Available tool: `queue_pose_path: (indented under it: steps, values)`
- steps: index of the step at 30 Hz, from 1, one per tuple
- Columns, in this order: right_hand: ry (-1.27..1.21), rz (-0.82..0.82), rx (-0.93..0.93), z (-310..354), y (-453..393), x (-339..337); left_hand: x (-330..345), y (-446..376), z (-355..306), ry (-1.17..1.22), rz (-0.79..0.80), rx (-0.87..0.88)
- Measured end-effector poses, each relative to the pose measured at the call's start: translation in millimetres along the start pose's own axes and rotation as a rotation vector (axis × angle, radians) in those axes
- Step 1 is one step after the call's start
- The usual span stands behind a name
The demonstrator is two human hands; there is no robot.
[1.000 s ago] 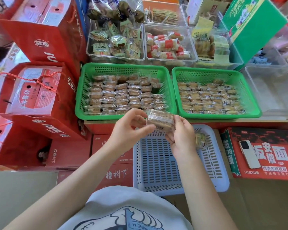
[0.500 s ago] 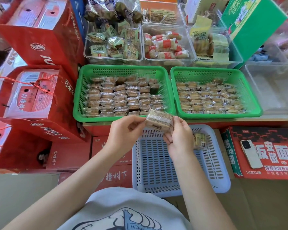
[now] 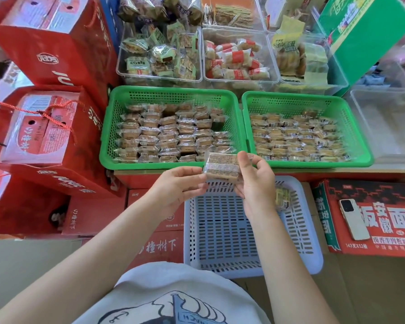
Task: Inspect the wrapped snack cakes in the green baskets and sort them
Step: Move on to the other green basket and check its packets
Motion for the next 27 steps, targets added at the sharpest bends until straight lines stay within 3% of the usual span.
queue_pose_path:
  steps: [9,16,21,24,27]
  values:
    - [0.145,-0.011,-0.020,-7.3,-31.5,-7.5,2.4,-23.9,-11.4,-0.203,0.158,-0.001]
    - [0.263,0.086,-0.063,1.1,-64.0,13.0,11.7,-54.7,-28.8,-0.147,0.066,0.051]
    - [0.489,0.305,0.017,-15.6,-94.3,33.5,5.9,-92.0,-39.8,-0.121,-0.096,0.109]
    - [0.510,0.260,0.040,-20.3,-121.2,32.5,4.6,-111.5,-56.8,-0.495,-0.256,0.246]
    - [0.568,0.141,-0.057,-2.0,-156.8,28.6,-3.9,-145.2,-58.3,-1.224,-0.307,0.397]
Point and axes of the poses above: each hand's wrist, its own y-axis away from the middle knuckle, its own x-axis out of the palm, z = x × y, the point moved 6 cm from there along -y, towards the middle knuckle, and after that the axes turned 3 degrees about -x, right-handed, at the moved point
